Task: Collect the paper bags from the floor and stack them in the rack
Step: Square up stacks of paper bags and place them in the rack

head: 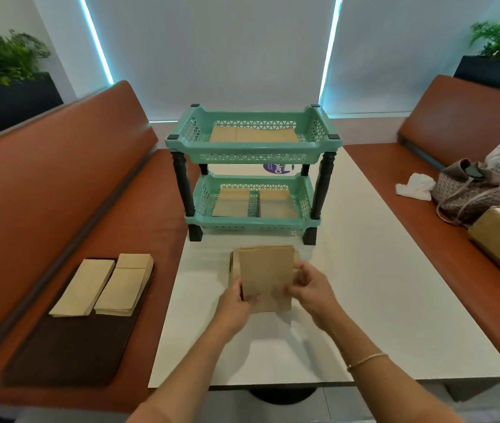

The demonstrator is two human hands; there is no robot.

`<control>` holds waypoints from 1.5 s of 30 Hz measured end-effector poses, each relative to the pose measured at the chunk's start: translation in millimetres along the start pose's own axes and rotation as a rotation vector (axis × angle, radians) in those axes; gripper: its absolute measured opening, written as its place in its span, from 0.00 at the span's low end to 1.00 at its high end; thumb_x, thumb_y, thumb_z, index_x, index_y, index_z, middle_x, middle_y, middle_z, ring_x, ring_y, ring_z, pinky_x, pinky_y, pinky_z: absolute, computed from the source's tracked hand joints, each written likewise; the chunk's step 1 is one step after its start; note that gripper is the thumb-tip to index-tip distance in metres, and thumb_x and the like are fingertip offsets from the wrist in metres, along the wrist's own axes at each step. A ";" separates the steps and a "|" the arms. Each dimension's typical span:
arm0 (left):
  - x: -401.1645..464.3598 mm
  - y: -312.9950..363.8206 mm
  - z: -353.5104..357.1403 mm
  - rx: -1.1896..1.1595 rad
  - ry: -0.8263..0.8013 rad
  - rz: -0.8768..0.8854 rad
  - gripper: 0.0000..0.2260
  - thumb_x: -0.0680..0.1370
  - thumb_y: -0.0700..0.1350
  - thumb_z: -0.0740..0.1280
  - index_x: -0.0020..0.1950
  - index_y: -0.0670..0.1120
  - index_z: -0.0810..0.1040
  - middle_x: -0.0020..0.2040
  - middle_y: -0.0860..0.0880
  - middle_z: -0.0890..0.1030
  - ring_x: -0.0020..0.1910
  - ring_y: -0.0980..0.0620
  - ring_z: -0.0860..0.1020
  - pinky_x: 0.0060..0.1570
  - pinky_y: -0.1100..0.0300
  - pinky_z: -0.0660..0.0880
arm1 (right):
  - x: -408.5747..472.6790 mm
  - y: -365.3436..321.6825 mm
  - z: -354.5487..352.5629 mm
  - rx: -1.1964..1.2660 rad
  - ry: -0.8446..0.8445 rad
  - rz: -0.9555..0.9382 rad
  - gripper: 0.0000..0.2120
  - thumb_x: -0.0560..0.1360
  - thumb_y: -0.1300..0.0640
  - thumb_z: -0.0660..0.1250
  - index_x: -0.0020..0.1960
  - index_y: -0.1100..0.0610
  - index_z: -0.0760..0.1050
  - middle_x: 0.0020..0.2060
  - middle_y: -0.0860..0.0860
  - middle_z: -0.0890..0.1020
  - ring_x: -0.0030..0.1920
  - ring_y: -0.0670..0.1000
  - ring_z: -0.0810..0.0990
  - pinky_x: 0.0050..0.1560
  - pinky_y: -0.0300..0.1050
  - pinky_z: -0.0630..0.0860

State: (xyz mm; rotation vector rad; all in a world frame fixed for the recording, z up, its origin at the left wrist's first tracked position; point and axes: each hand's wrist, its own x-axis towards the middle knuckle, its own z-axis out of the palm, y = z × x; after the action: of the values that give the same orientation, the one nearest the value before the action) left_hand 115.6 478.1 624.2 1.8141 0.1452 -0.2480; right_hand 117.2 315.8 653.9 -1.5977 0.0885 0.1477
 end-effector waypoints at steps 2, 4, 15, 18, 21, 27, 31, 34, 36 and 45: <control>-4.1 -6.8 12.1 -0.020 0.017 -0.009 0.16 0.77 0.35 0.65 0.62 0.50 0.69 0.59 0.49 0.78 0.59 0.50 0.75 0.59 0.56 0.72 | -5.5 16.7 7.8 -0.094 0.010 0.034 0.17 0.67 0.76 0.64 0.44 0.54 0.76 0.40 0.53 0.81 0.44 0.55 0.79 0.42 0.42 0.77; -7.1 -6.4 20.2 -0.022 0.005 0.001 0.18 0.78 0.37 0.64 0.65 0.51 0.66 0.58 0.52 0.76 0.59 0.52 0.74 0.57 0.60 0.70 | -8.4 23.9 12.3 -0.107 0.000 0.037 0.16 0.66 0.73 0.67 0.42 0.52 0.76 0.38 0.51 0.81 0.41 0.52 0.79 0.40 0.39 0.77; -7.6 8.9 22.0 0.006 0.075 0.047 0.24 0.74 0.41 0.71 0.66 0.49 0.65 0.57 0.52 0.74 0.57 0.53 0.73 0.57 0.61 0.71 | -2.0 33.4 9.9 -0.224 0.036 0.045 0.20 0.68 0.66 0.70 0.56 0.50 0.73 0.50 0.51 0.81 0.51 0.53 0.80 0.54 0.51 0.78; -8.6 10.7 23.5 0.006 0.085 0.037 0.25 0.75 0.42 0.70 0.69 0.48 0.64 0.60 0.51 0.74 0.61 0.50 0.72 0.58 0.61 0.70 | 0.0 32.9 11.4 -0.257 0.037 0.052 0.21 0.69 0.66 0.70 0.58 0.51 0.72 0.50 0.51 0.80 0.52 0.53 0.79 0.55 0.51 0.78; -9.9 7.5 22.3 -0.002 0.067 0.035 0.24 0.75 0.43 0.70 0.69 0.48 0.67 0.61 0.51 0.75 0.61 0.50 0.74 0.59 0.59 0.71 | -1.8 33.7 8.7 -0.359 -0.012 0.097 0.20 0.69 0.66 0.68 0.59 0.55 0.71 0.47 0.50 0.79 0.50 0.53 0.78 0.52 0.46 0.77; -3.3 33.5 -14.6 -0.288 0.088 0.146 0.15 0.67 0.29 0.73 0.46 0.47 0.79 0.42 0.51 0.83 0.42 0.55 0.81 0.42 0.62 0.79 | 4.1 2.9 -17.3 -0.476 -0.027 0.004 0.18 0.64 0.70 0.70 0.46 0.50 0.74 0.40 0.50 0.79 0.41 0.50 0.78 0.43 0.42 0.76; -4.4 31.8 -37.8 -0.232 0.042 0.152 0.13 0.68 0.27 0.72 0.43 0.44 0.78 0.39 0.50 0.83 0.39 0.52 0.81 0.39 0.64 0.79 | 3.5 -10.6 -37.3 -0.187 0.126 -0.050 0.21 0.65 0.75 0.68 0.45 0.51 0.75 0.37 0.53 0.76 0.35 0.49 0.73 0.34 0.36 0.73; -5.1 16.8 -30.9 -0.134 0.061 0.135 0.15 0.71 0.29 0.69 0.46 0.49 0.78 0.44 0.50 0.83 0.44 0.51 0.81 0.47 0.63 0.78 | 0.3 -2.5 -37.6 -0.181 0.109 -0.055 0.21 0.66 0.76 0.66 0.46 0.50 0.75 0.40 0.52 0.76 0.37 0.49 0.73 0.36 0.36 0.73; -4.3 6.1 -20.5 -0.087 0.071 0.135 0.16 0.73 0.31 0.68 0.48 0.52 0.77 0.47 0.50 0.82 0.47 0.51 0.80 0.49 0.61 0.77 | -3.0 10.4 -33.6 -0.251 0.092 -0.053 0.21 0.66 0.74 0.66 0.47 0.49 0.75 0.42 0.51 0.77 0.40 0.49 0.74 0.39 0.37 0.73; -6.2 -2.4 -0.2 0.004 0.098 0.094 0.12 0.74 0.35 0.69 0.50 0.51 0.75 0.49 0.50 0.78 0.48 0.53 0.76 0.41 0.71 0.73 | -8.1 13.7 -27.4 -0.397 0.129 -0.101 0.22 0.66 0.70 0.68 0.54 0.49 0.74 0.43 0.46 0.77 0.43 0.45 0.75 0.37 0.25 0.70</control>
State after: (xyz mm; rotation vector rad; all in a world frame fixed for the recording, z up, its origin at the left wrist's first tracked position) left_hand 109.1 479.1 623.5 1.8329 0.1274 -0.0934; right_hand 108.3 287.6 642.3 -2.0032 0.0819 -0.0190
